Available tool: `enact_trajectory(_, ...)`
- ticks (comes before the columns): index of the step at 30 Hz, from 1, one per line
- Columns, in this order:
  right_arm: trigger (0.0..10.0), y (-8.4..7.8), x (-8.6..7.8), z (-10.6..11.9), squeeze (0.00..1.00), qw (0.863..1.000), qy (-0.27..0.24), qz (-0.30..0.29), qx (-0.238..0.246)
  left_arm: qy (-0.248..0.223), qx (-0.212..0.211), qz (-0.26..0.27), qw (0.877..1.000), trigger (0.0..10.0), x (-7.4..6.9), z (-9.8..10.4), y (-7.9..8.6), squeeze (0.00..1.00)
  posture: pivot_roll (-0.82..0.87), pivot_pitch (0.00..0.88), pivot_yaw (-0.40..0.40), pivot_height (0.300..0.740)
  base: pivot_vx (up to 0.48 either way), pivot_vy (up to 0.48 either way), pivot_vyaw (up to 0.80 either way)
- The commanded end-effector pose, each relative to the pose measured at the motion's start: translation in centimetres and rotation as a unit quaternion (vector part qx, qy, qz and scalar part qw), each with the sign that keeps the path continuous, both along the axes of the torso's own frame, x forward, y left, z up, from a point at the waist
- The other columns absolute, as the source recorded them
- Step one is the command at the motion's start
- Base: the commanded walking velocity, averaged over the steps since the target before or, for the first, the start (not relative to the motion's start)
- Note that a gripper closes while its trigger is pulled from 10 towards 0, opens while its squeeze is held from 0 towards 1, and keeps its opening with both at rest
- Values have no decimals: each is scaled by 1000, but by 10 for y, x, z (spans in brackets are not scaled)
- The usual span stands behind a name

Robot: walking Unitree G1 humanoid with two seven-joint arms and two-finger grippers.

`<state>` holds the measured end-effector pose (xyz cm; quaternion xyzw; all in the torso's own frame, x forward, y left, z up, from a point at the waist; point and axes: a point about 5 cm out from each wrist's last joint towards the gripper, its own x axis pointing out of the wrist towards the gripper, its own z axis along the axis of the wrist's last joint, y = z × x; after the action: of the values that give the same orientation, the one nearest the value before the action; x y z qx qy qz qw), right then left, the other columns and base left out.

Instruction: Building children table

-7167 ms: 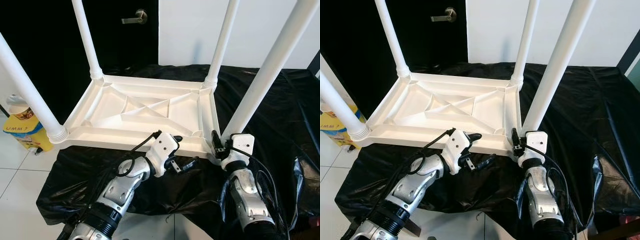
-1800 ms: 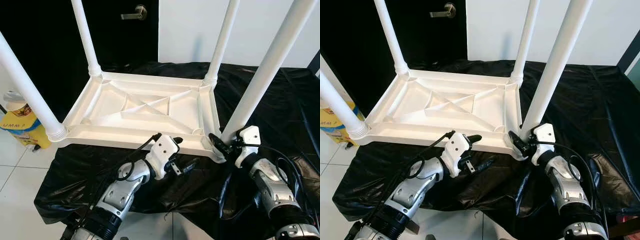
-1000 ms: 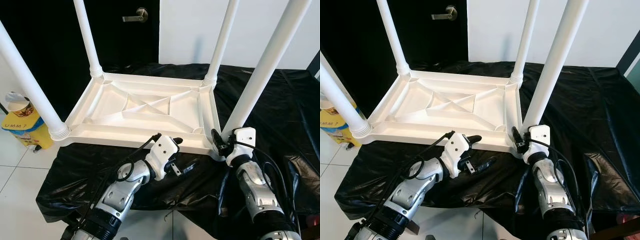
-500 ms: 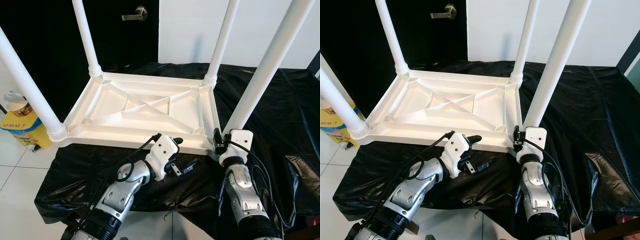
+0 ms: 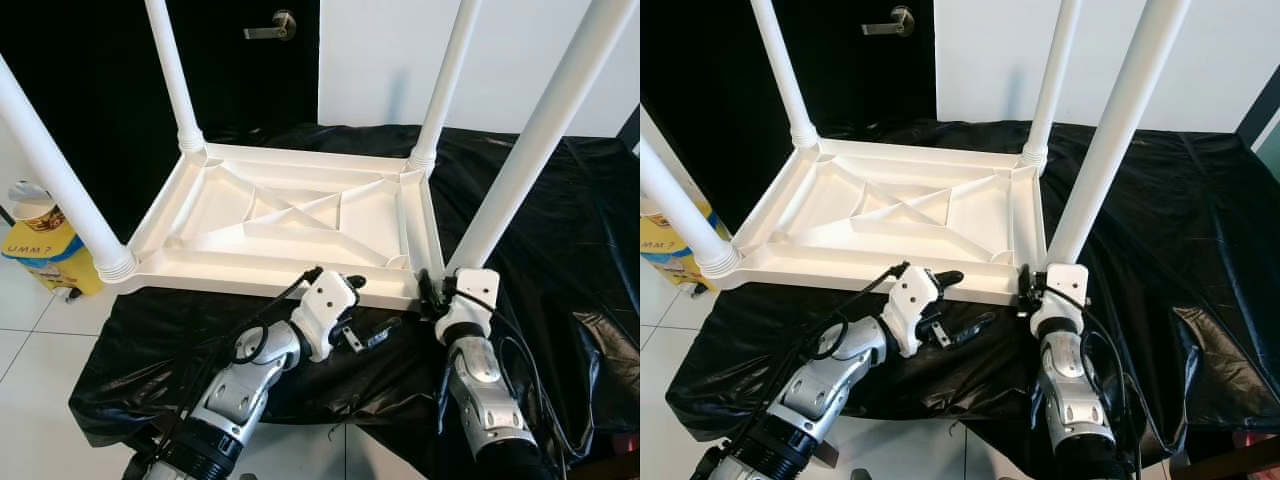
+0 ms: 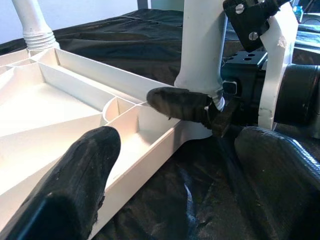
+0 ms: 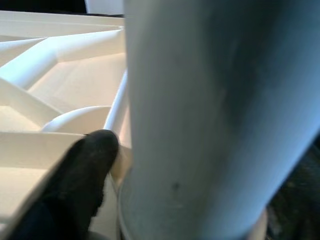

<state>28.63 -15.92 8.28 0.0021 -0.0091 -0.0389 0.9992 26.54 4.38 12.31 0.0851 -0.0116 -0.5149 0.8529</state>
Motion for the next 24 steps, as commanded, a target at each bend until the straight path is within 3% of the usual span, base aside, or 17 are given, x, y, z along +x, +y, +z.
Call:
enact_trajectory(1, 10000, -3, -2, 0, 1000, 1000, -1, 6, 0, 1, 3, 8, 1000, 10000, 0, -1, 0, 0, -29, 0, -49, 740, 0, 0, 0)
enact_trajectory(7, 10000, -12, -5, 4, 1000, 999, -17, 44, -1, 2, 3, 7, 1000, 10000, -1, -1, -1, 0, -32, 0, -47, 740, 0, 0, 0)
enact_trajectory(8, 10000, -16, -7, 6, 0, 997, -25, 71, -5, 2, 3, 7, 1000, 10000, -1, -1, -1, 0, -32, 0, -48, 740, 0, 0, 0)
enact_trajectory(10, 10000, -25, -8, 11, 0, 992, -36, 120, -13, 3, 3, 6, 1000, 10000, -2, -1, 0, 0, -29, 0, -47, 740, 0, 0, 0)
enact_trajectory(16, 10000, -36, -4, 19, 0, 980, -40, 192, -36, 3, 5, 7, 1000, 10000, -1, -1, 2, 0, -21, 0, -44, 740, 0, 0, 0)
enact_trajectory(24, 10000, -34, 6, 22, 0, 951, -17, 296, -82, 1, 8, 9, 1000, 10000, -1, -1, 4, 0, -4, 0, -33, 740, 0, 0, 0)
